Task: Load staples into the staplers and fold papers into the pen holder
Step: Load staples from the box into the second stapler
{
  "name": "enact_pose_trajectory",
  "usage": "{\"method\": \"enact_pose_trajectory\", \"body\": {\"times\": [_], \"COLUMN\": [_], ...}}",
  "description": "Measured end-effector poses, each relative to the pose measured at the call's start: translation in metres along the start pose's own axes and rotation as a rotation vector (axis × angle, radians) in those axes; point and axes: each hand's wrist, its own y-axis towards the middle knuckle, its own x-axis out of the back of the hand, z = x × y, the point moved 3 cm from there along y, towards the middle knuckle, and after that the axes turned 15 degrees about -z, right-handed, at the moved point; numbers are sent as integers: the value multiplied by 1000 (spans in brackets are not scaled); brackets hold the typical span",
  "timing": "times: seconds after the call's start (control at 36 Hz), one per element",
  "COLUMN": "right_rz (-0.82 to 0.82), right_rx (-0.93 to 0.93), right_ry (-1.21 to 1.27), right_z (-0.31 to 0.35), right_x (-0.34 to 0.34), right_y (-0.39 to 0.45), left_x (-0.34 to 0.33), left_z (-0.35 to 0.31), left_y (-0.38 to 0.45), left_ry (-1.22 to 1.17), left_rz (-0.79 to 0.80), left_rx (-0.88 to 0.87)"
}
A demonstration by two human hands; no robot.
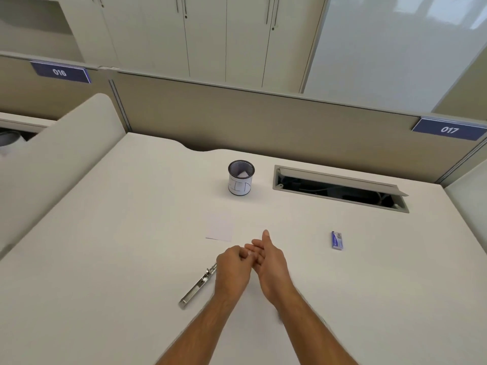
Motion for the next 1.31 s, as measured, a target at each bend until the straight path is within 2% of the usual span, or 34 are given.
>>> {"method": "enact_pose_trajectory", "body": {"times": [0.22, 0.44, 0.58, 0.72, 1.03, 1.11, 1.19, 1.25, 1.31], "right_rz": [71, 186, 234, 292, 330, 285, 187, 154, 151], "right_rx": [72, 451, 606, 785, 869, 875, 882, 900, 930], "right_ry": [-107, -567, -775, -961, -1175, -1142, -1091, -1076, -1077], "right_z": [-17, -23, -22, -19, -19, -21, -23, -24, -26], "right_x": [-28, -39, -44, -51, -53, -49, -40, -36, -35], "right_y": [-21, -27, -26, -25, -18, -13, -2, 3, 7], "left_x": [38, 69, 80, 90, 94, 100, 107, 108, 105], "left_z": [20, 41, 49, 52, 57, 51, 54, 58, 67], "left_y": [11, 25, 35, 42, 44, 47, 54, 55, 54], "left_ry": [-76, -282, -264, -231, -213, -204, -85, -10, 73], "left_rz": [-8, 92, 278, 343, 315, 211, 22, 2, 49], "left_rx": [124, 292, 288, 215, 191, 205, 80, 30, 8]}}
